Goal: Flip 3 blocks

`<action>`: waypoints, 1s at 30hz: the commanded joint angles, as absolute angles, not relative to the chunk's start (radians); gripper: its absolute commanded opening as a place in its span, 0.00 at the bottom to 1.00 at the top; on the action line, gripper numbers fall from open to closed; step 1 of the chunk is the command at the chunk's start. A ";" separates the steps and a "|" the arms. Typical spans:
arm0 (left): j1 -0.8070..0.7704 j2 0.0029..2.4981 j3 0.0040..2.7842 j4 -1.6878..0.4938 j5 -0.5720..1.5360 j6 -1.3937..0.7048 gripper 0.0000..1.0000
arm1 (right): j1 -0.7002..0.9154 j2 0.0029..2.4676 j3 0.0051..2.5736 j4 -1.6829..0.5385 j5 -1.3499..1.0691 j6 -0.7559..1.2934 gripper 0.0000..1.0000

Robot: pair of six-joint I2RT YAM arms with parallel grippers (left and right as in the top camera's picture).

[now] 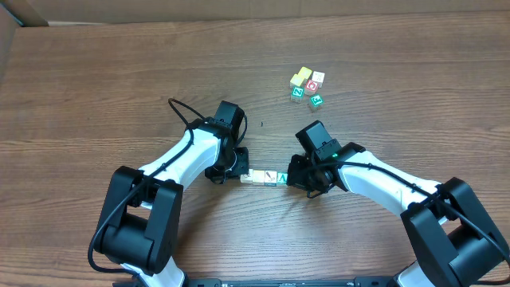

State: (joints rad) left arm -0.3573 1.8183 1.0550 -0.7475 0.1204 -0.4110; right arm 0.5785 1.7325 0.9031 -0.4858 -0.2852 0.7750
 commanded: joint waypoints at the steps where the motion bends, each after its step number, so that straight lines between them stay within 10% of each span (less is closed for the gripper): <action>1: -0.355 1.829 1.050 -0.745 0.131 -0.389 0.04 | 0.584 1.723 0.897 -0.482 -0.292 0.779 0.04; 30: -0.355 1.829 1.050 -0.708 0.159 -0.389 0.04 | 0.601 1.723 0.897 -0.484 -0.295 0.790 0.04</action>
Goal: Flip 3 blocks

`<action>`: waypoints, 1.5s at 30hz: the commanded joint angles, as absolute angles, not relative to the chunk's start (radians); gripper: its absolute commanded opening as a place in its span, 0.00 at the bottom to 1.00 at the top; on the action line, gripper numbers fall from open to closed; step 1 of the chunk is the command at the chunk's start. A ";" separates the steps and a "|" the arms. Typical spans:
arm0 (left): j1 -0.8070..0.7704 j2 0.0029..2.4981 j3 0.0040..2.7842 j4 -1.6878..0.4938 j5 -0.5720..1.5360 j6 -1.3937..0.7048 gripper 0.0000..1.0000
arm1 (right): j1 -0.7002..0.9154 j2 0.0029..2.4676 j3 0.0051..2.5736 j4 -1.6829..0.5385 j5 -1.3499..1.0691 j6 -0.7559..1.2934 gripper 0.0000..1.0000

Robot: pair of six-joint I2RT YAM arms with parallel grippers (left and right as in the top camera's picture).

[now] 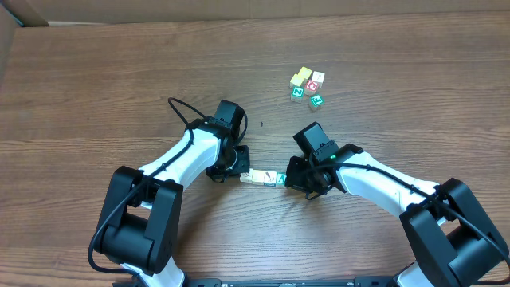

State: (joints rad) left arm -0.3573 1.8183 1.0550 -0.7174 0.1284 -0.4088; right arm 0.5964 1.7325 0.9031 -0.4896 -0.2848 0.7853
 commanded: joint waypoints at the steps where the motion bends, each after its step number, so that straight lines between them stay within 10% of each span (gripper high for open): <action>1: -0.355 1.829 1.050 -0.704 0.159 -0.389 0.04 | 0.601 1.723 0.897 -0.484 -0.296 0.790 0.04; 45: -0.355 1.831 1.050 -0.594 0.154 -0.350 0.04 | 0.674 1.723 0.897 -0.529 -0.385 0.948 0.04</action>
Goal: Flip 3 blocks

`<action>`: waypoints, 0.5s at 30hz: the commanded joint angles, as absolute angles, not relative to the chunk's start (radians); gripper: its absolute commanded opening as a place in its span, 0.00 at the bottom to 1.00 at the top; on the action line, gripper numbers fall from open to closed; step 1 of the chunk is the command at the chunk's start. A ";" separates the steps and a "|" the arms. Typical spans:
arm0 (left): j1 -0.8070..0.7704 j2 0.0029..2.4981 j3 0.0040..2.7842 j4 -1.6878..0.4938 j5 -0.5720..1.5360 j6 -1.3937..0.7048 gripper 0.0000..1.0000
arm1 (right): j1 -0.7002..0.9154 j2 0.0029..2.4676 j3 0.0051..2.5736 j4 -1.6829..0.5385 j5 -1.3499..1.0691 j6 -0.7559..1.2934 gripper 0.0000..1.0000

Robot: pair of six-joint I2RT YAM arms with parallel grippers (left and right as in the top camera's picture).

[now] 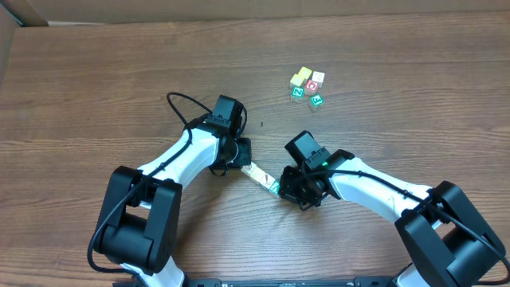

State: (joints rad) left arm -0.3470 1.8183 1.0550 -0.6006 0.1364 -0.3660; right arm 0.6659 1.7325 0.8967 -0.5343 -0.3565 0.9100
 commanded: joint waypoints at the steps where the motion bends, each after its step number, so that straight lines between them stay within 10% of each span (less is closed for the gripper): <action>1: -0.355 1.831 1.050 -0.593 0.154 -0.348 0.04 | 0.674 1.723 0.897 -0.529 -0.387 0.948 0.04; 15: -0.355 1.831 1.050 -0.560 0.154 -0.315 0.04 | 0.723 1.723 0.897 -0.537 -0.383 1.008 0.04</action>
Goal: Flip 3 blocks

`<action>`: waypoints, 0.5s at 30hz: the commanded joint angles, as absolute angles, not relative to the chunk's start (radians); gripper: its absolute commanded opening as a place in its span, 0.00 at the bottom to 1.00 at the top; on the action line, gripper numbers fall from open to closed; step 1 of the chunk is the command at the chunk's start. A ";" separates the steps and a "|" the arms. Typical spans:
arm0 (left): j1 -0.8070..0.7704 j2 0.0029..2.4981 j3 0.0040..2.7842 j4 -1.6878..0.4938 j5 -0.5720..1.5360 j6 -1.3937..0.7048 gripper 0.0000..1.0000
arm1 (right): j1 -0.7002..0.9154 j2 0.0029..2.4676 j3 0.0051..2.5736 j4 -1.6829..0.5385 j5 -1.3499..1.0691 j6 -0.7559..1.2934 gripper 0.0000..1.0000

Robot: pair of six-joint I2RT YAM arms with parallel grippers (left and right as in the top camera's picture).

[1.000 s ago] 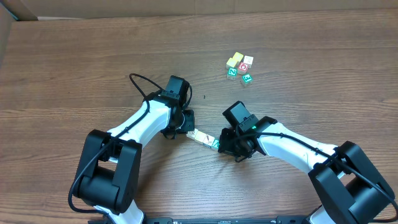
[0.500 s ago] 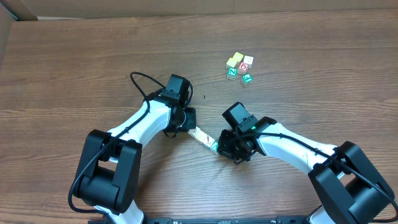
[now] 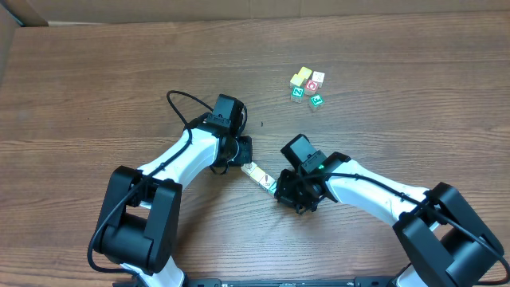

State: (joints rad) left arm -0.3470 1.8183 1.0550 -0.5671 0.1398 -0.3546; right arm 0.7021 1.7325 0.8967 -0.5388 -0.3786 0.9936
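A short row of three small blocks lies slanted on the wooden table, its upper end to the left and its lower end to the right. The row shows pale faces, a red mark and a green face at the lower end. My left gripper sits at the row's upper-left end. My right gripper sits at the lower-right end, touching the green block. Both sets of fingers are dark and seen from above, so their opening is hidden.
A loose cluster of several blocks, yellow, white, red and green, lies at the back right of the table. A black cable loops off the left arm. A cardboard edge borders the far left.
My right gripper has shifted slightly to the left and toward the front. The slanted row of blocks and the left gripper stand almost as before.
The three blocks first lay in a level row between my two grippers, one gripper at each end. A second later that was unchanged. Then the row stood slanted, the left gripper farther back and the right gripper nearer the front, as it does now.
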 commanded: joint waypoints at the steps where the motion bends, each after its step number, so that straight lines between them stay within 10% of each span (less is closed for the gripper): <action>1: -0.355 1.831 1.050 -0.558 0.153 -0.311 0.04 | 0.728 1.723 0.897 -0.537 -0.379 1.008 0.04; 15: -0.282 1.830 1.255 -0.757 0.043 -0.321 0.04 | 0.715 1.618 0.951 -0.715 -0.238 0.973 0.04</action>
